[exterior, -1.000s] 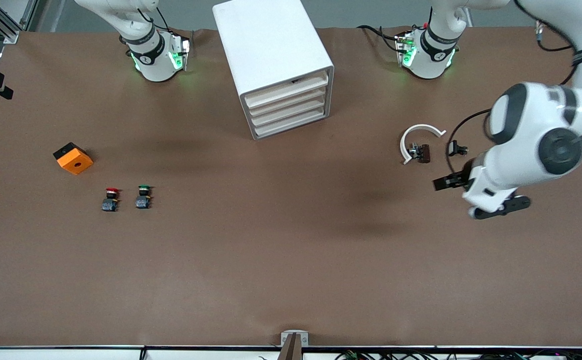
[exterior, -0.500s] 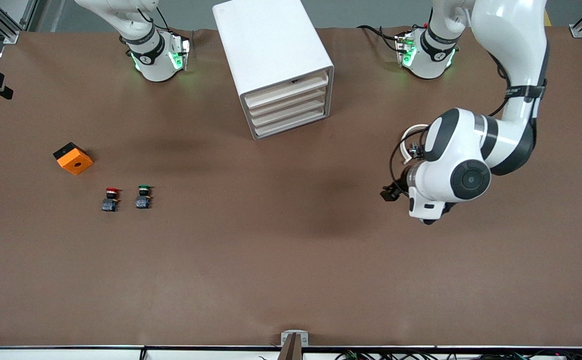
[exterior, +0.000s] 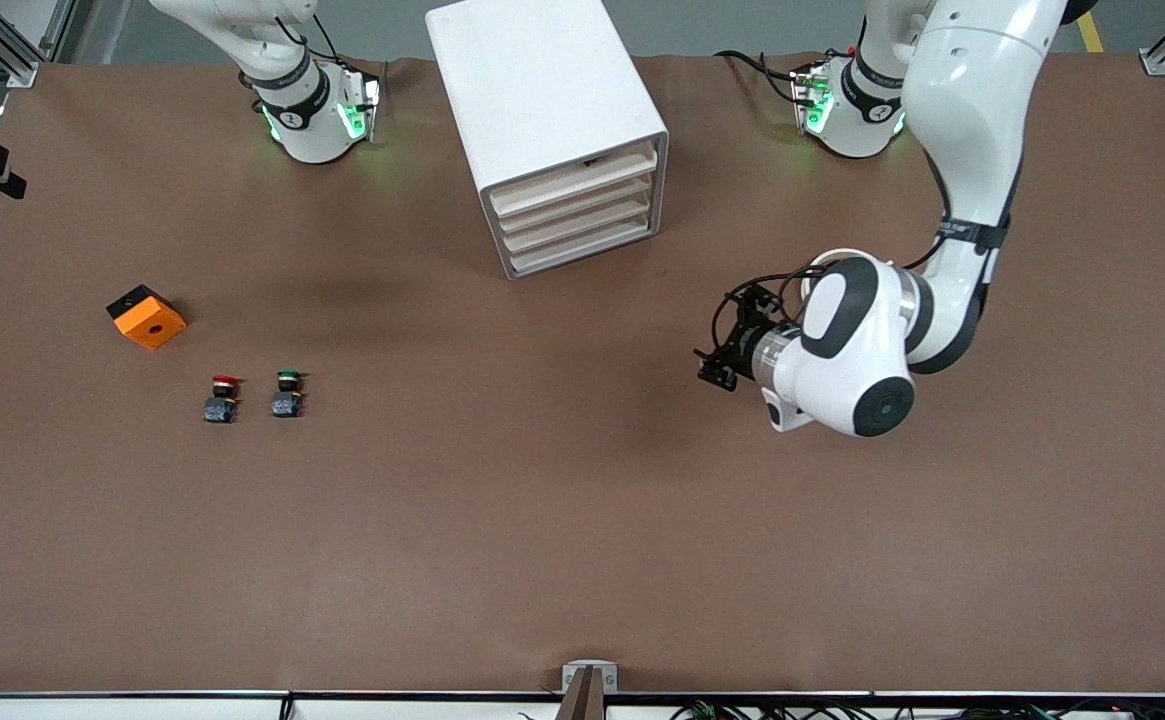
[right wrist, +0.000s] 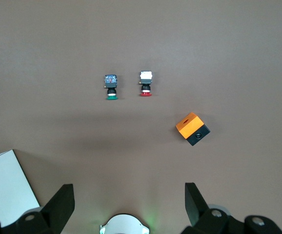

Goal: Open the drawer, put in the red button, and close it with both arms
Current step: 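Reach the left gripper to the handle of the white drawer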

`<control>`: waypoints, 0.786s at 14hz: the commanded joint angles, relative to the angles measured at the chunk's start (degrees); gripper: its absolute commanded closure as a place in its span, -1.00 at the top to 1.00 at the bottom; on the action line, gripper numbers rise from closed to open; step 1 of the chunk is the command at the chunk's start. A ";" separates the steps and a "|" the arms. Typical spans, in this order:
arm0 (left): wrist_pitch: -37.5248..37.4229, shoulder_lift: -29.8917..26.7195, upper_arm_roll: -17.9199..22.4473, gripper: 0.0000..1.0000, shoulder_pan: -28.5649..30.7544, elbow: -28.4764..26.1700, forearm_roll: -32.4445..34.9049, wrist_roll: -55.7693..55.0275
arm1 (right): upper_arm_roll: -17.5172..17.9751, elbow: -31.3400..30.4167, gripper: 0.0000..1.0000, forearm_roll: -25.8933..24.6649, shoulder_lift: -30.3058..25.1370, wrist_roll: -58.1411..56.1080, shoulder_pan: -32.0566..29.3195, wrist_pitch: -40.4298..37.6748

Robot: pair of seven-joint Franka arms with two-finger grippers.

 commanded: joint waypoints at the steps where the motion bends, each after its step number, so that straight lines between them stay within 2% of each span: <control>1: -5.35 5.43 -2.90 1.00 0.07 1.90 -4.05 -10.32 | 0.18 -1.17 1.00 -0.85 -1.40 -0.65 -0.05 0.42; 5: -12.20 9.57 -8.44 1.00 0.16 0.93 -6.41 -27.28 | 0.10 -0.30 1.00 -0.85 -1.05 -0.39 -0.14 -0.19; 10: -13.63 9.84 -9.94 1.00 -1.59 -2.92 -10.46 -34.79 | -0.34 1.21 1.00 -0.85 2.38 -2.31 -1.02 -0.81; 11: -13.63 9.58 -9.94 1.00 -2.47 -4.42 -10.64 -35.14 | -0.34 1.64 1.00 -0.76 4.73 -3.19 -1.45 -0.98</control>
